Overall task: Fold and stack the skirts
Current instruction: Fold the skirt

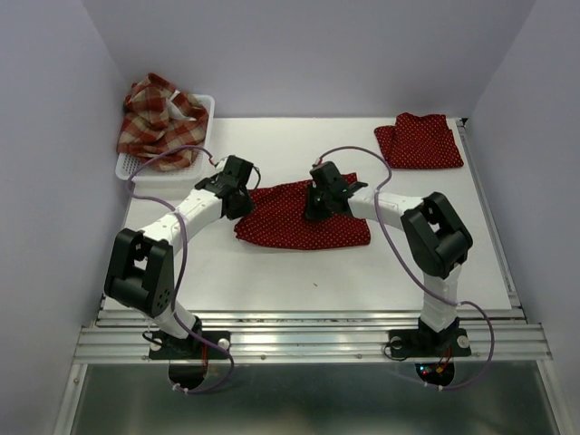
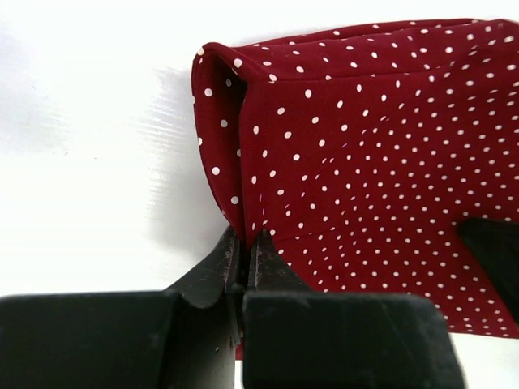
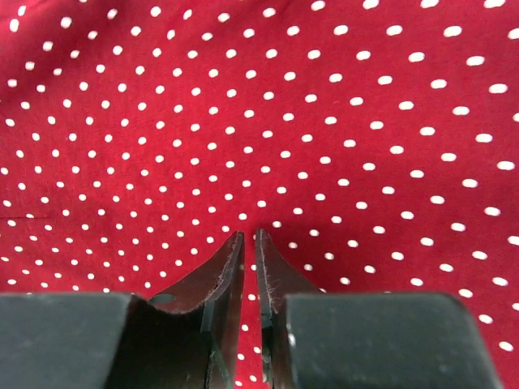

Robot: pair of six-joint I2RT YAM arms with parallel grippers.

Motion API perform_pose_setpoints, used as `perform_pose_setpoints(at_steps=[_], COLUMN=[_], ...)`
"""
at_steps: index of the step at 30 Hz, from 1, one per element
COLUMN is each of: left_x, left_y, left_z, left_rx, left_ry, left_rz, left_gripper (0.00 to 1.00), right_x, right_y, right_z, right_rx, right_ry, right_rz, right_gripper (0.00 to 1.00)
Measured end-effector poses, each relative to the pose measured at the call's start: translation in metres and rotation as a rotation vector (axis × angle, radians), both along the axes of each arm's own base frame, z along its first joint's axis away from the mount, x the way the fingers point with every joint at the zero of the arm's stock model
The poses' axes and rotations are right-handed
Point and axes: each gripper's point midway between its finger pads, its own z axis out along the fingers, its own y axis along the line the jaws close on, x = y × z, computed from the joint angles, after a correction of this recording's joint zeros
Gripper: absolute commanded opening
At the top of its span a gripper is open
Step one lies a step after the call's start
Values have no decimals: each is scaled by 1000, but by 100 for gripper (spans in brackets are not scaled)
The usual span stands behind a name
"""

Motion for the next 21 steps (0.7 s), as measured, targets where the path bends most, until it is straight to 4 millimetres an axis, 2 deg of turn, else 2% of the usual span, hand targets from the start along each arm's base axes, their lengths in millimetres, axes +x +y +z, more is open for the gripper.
perform_pose_setpoints(at_steps=[6,9,21], left_x=[6,6,9], left_y=[-3,-6,-17], left_z=[13,17,45], left_rx=[-9,-24,-82], left_ry=[-22,-25,-73], left_rz=[-8,-22,-58], left_gripper=[0,0,0], right_x=[-3,-4,-2], right_y=[16,24,49], right_z=[-5,-15,-15], right_rx=[26,39,94], right_ry=[3,14,-5], right_rz=[1,-4,-3], right_gripper=[15,14,13])
